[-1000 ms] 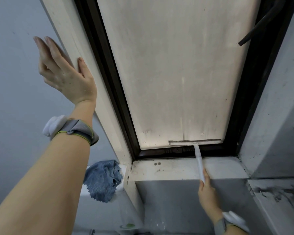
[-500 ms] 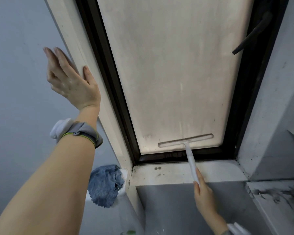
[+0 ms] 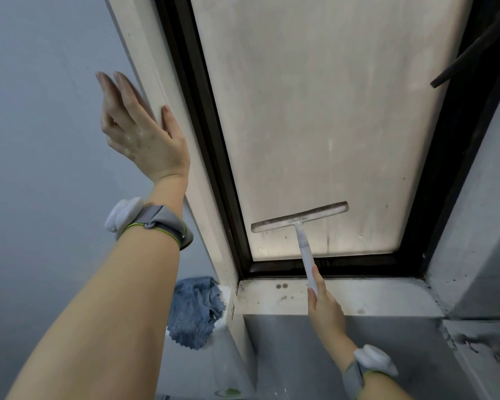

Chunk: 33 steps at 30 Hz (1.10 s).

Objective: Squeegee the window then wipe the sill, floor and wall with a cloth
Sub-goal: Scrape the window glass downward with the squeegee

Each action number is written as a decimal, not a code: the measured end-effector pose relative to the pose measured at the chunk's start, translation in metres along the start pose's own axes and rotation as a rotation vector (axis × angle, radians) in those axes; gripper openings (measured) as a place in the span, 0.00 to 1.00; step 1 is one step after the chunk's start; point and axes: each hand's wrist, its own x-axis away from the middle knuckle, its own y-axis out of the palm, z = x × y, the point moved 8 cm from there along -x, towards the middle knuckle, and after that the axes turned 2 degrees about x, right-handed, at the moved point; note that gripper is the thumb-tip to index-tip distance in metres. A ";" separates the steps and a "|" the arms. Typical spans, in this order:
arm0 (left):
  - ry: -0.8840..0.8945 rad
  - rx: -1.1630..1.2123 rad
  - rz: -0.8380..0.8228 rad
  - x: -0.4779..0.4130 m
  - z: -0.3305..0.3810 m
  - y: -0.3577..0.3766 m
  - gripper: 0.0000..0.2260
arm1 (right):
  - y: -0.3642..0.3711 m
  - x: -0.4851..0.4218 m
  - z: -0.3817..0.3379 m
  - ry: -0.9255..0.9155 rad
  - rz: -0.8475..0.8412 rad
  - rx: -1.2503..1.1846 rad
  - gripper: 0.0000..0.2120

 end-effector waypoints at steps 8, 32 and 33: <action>0.019 0.011 0.033 0.001 0.003 -0.001 0.27 | 0.026 0.016 0.021 0.090 -0.060 0.030 0.27; 0.027 0.011 0.043 0.001 0.004 -0.001 0.27 | 0.043 0.048 0.033 0.165 -0.104 -0.025 0.25; 0.025 0.010 0.042 0.001 0.004 -0.001 0.27 | 0.037 0.050 0.034 0.153 -0.084 -0.039 0.25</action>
